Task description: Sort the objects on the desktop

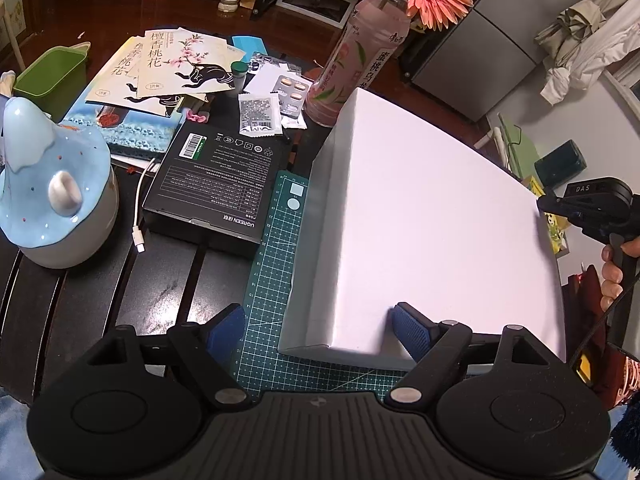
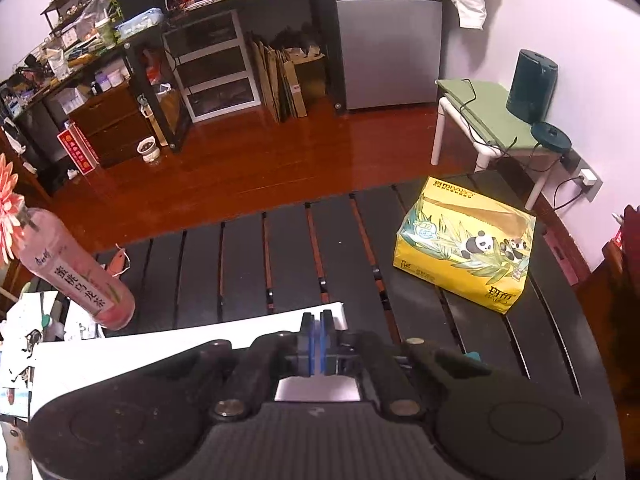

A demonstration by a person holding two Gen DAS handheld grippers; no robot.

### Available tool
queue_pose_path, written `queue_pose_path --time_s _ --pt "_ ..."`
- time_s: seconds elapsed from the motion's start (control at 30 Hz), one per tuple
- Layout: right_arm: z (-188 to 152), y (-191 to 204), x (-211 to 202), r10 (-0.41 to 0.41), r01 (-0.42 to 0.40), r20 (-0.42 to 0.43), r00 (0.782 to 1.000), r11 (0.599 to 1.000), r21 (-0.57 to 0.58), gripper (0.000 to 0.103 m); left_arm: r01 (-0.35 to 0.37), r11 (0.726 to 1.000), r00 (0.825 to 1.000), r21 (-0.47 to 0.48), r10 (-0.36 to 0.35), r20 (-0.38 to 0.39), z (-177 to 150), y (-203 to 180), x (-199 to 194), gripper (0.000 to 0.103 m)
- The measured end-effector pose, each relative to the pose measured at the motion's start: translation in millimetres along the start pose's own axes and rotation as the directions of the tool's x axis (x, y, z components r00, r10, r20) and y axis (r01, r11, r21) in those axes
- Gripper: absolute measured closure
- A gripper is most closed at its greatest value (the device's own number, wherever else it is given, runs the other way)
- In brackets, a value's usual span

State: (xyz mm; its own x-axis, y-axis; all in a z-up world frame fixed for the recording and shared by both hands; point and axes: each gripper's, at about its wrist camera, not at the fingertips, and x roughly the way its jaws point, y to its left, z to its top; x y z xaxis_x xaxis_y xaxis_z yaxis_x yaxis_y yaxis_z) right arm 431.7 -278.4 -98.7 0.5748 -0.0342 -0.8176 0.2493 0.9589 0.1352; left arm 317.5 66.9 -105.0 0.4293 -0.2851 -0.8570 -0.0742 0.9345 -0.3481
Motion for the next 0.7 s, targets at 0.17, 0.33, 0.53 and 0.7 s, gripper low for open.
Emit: queue_pose_path --time_s 0.17,0.33,0.53,0.7 --pt "-3 21 -3 0.04 -0.041 -0.022 0.999 0.998 -0.05 0.1 0.0 1.0 1.0 -0.003 0.0 0.0 0 0 0 0.02" --pt "-9 53 -6 0.097 -0.102 -0.054 0.994 0.988 -0.112 0.1 0.001 1.0 1.0 -0.004 -0.001 0.0 1 1 0 0.02" --pt "-22 106 -7 0.17 -0.181 -0.076 0.983 0.966 -0.186 0.1 0.002 1.0 1.0 -0.009 -0.002 -0.001 1 2 1 0.018" --pt "-29 152 -6 0.255 -0.278 -0.126 0.959 0.936 -0.219 0.1 0.005 1.0 1.0 -0.011 -0.005 -0.003 1 2 1 0.018"
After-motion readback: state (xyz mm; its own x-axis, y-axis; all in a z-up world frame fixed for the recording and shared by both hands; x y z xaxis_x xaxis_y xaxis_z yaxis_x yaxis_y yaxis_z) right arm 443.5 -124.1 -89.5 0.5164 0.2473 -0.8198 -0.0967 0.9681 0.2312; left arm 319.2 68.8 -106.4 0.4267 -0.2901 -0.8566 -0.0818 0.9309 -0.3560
